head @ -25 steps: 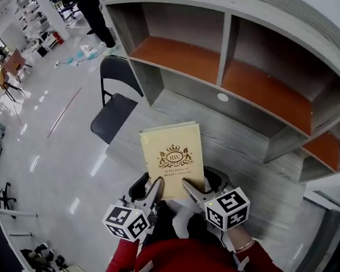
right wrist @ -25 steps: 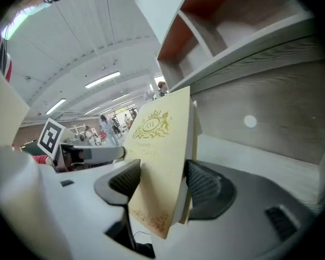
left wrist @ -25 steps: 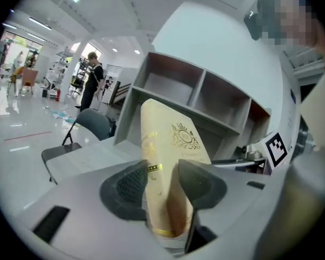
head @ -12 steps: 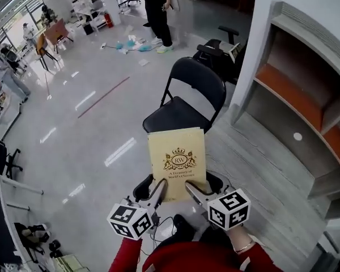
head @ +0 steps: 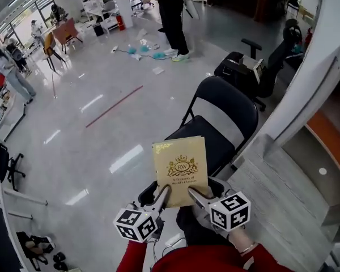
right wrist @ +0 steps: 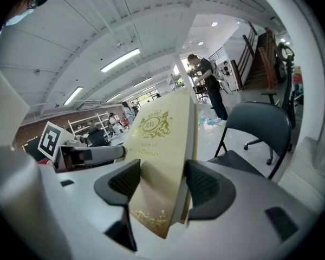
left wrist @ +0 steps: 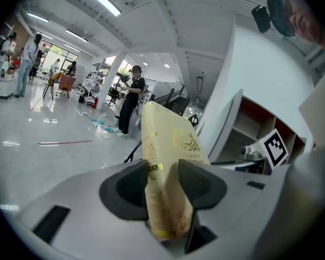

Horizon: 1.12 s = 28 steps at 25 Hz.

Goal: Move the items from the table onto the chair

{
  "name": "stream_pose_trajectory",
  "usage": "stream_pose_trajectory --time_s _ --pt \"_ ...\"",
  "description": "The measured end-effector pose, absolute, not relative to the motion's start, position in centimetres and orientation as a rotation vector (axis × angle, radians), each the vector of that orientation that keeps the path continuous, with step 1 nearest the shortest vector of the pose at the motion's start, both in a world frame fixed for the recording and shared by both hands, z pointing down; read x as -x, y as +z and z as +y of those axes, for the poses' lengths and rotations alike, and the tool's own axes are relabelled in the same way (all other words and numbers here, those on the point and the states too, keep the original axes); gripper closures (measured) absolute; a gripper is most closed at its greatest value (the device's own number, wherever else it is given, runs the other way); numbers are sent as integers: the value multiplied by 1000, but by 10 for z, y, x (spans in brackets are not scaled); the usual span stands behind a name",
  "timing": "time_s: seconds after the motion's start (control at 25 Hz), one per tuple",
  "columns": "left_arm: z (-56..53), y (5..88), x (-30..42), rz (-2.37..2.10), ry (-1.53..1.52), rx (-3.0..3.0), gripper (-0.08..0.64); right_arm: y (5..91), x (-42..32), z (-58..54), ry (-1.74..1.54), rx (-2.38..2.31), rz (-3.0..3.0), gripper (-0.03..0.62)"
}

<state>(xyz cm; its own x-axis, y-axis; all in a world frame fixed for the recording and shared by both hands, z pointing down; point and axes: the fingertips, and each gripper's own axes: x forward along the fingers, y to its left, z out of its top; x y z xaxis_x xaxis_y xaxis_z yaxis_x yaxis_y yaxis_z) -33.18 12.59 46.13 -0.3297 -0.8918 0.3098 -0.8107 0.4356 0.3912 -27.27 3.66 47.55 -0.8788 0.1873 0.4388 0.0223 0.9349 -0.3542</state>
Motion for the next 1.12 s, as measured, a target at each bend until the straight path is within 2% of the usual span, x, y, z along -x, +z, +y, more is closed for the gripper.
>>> stream_pose_trajectory --time_s 0.12,0.24,0.56,0.76,1.12 --pt "104 468 402 -2202 -191 -1423 376 486 341 15 524 136 -2602 311" --pt "87 456 433 -2161 -163 -1466 376 475 368 2 562 85 -2602 311" --pt "6 463 485 -1948 -43 -1643 376 488 402 -60 763 -198 -2564 313" --pt "-51 496 510 -1671 93 -1843 376 524 411 -91 964 -522 -2480 311" --pt "-88 573 524 -1266 293 -1972 376 596 417 -93 1181 -888 -2281 311"
